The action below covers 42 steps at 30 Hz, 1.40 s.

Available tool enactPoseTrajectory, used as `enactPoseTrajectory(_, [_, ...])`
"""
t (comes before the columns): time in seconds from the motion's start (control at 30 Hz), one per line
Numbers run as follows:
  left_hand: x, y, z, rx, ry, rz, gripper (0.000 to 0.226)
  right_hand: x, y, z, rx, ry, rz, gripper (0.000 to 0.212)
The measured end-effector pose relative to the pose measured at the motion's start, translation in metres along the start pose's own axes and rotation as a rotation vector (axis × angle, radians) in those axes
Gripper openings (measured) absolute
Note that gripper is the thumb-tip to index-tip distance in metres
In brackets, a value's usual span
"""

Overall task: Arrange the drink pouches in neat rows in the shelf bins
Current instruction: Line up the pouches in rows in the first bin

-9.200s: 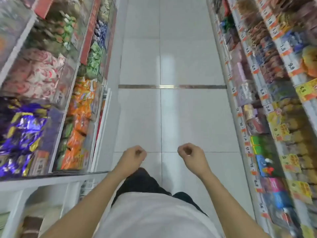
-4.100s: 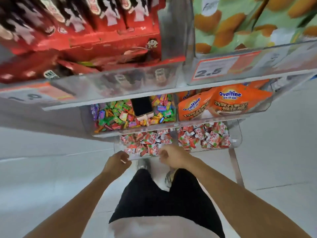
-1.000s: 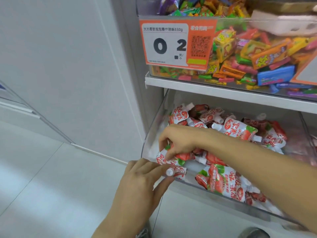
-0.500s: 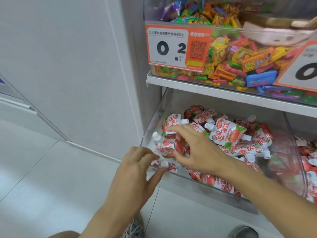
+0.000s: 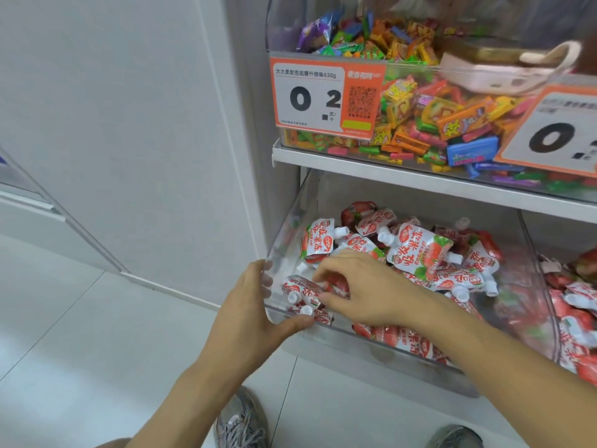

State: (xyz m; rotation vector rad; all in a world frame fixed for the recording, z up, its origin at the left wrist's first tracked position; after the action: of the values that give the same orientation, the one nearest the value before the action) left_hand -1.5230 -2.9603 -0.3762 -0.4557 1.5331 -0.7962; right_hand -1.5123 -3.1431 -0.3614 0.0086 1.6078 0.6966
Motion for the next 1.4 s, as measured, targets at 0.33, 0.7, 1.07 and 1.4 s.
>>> enactPoseTrajectory(0.33, [-0.013, -0.017, 0.003, 0.056, -0.139, 0.024, 0.085, 0.009, -0.015, -0.005, 0.015, 0.014, -0.31, 0.053])
enactPoseTrajectory(0.7, [0.013, -0.08, 0.035, 0.412, 0.158, 0.132, 0.079, -0.027, -0.023, -0.037, 0.078, -0.337, 0.225, 0.02])
enactPoseTrajectory(1.07, [-0.002, -0.079, 0.042, 0.056, 0.22, -0.518, 0.04, -0.032, -0.012, -0.058, 0.256, -0.114, 1.1, 0.021])
enactPoseTrajectory(1.4, [-0.048, -0.059, 0.03, 0.279, -0.162, -0.011, 0.041, -0.064, -0.037, -0.041, 0.234, -0.464, 0.76, 0.02])
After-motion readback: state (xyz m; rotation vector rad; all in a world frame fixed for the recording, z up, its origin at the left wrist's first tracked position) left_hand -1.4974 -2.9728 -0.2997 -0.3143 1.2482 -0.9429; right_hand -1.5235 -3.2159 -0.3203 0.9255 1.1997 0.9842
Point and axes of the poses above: each hand's wrist, its own z-axis towards the middle knuckle, its own x-axis out of the palm, y = z × x, the point moved 6 cm from there along z, towards the middle knuckle, and after that the axes turned 1 degree about -x, right-handed, at the moved point
